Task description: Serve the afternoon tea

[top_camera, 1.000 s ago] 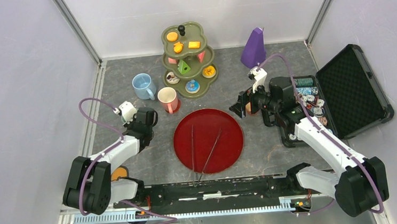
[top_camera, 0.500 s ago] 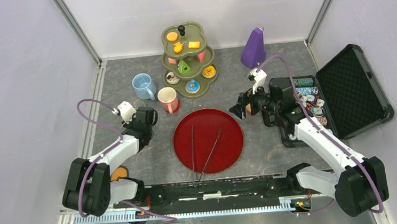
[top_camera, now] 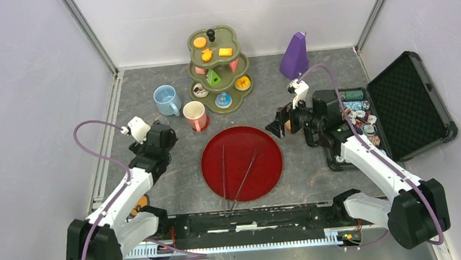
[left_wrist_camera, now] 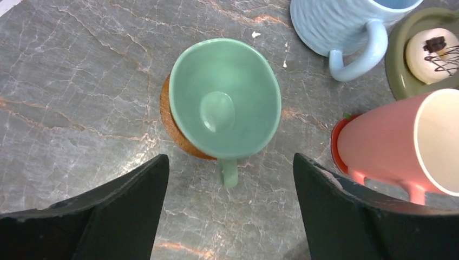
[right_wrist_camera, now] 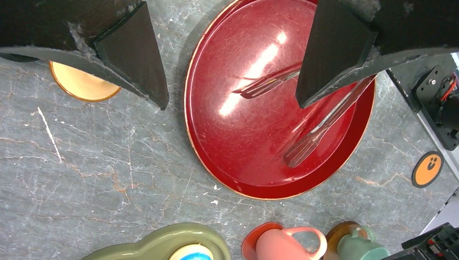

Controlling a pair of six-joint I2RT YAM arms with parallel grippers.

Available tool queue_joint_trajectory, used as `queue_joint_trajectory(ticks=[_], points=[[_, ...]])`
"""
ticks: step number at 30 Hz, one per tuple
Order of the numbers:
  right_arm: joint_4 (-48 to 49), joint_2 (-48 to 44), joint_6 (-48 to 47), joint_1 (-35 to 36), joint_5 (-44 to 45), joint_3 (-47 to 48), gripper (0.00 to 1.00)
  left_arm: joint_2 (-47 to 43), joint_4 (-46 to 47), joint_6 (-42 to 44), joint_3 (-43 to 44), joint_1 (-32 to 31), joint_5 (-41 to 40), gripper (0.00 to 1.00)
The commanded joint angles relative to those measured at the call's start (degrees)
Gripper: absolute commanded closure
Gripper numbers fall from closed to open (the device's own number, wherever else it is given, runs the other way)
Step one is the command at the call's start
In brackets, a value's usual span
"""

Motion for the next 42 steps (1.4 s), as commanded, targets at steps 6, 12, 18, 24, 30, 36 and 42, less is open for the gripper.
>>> queue_joint_trajectory(ticks=[6, 12, 18, 24, 30, 36, 42], points=[[2.98, 1.36, 0.96, -0.24, -2.24, -0.14, 0.05, -11.28, -12.03, 2.15, 2.82, 0.85, 3.19, 0.0], [3.24, 2.13, 1.27, -0.19, -2.88, 0.17, 0.05, -17.71, -25.33, -0.22, 5.09, 4.73, 5.96, 0.0], [3.43, 2.82, 1.79, -0.19, -3.79, -0.01, 0.05, -19.83, -33.64, -3.64, 5.33, 14.3, 15.75, 0.0], [3.42, 2.99, 1.93, -0.24, -4.31, 0.08, 0.05, -16.52, -36.17, -7.1, 6.99, 25.43, 16.31, 0.0], [3.42, 3.46, 2.53, -0.19, -5.61, -0.01, 0.05, -9.37, -42.56, -12.59, 9.65, 35.82, 11.36, 0.0], [5.97, 4.43, 4.17, -0.21, -8.13, -0.53, 0.05, -9.25, -45.3, -20.69, 6.06, 42.75, 6.97, 0.0], [6.5, 4.29, 4.77, -0.17, -8.92, -1.24, 0.05, -9.33, -40.52, -25.08, 0.34, 43.97, 1.41, 0.0]])
